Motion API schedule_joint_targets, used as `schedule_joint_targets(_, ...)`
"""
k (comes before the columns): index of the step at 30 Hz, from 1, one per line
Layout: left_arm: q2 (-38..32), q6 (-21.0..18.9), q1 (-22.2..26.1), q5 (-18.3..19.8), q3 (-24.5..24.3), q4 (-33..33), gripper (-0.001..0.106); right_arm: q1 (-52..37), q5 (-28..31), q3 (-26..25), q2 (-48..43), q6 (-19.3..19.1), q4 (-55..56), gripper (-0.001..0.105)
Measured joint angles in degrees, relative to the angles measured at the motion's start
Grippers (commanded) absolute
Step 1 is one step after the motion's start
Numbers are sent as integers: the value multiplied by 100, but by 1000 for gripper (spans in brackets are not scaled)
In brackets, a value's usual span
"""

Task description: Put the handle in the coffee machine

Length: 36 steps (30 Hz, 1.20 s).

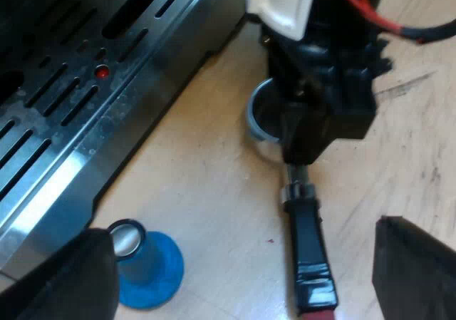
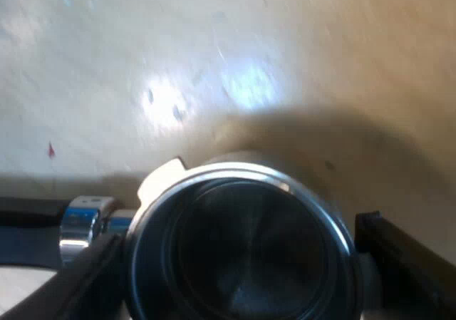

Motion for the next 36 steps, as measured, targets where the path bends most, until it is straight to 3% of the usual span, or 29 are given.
schedule_joint_targets(5, 0, 0, 0, 213, 0, 0, 74, 0, 221, 0, -255, 397, 413, 0)
schedule_joint_targets(9, 0, 4, -18, 241, 0, 0, 74, 0, 244, 0, -535, 502, 749, 0)
schedule_joint_targets(15, 0, 4, -348, 252, 0, 56, 74, 0, 380, 21, -1010, 1029, 1094, 0)
schedule_joint_targets(19, 0, 13, -663, 271, -100, 216, 74, 0, 664, 19, -1499, 1133, 1325, 0)
schedule_joint_targets(27, 0, 35, -1033, 309, -227, 410, 74, 0, 696, 19, -1792, 1332, 1451, 0)
schedule_joint_targets(36, 0, 380, -1307, 333, -227, 684, 74, 0, 664, 19, -2341, 1700, 1497, 0)
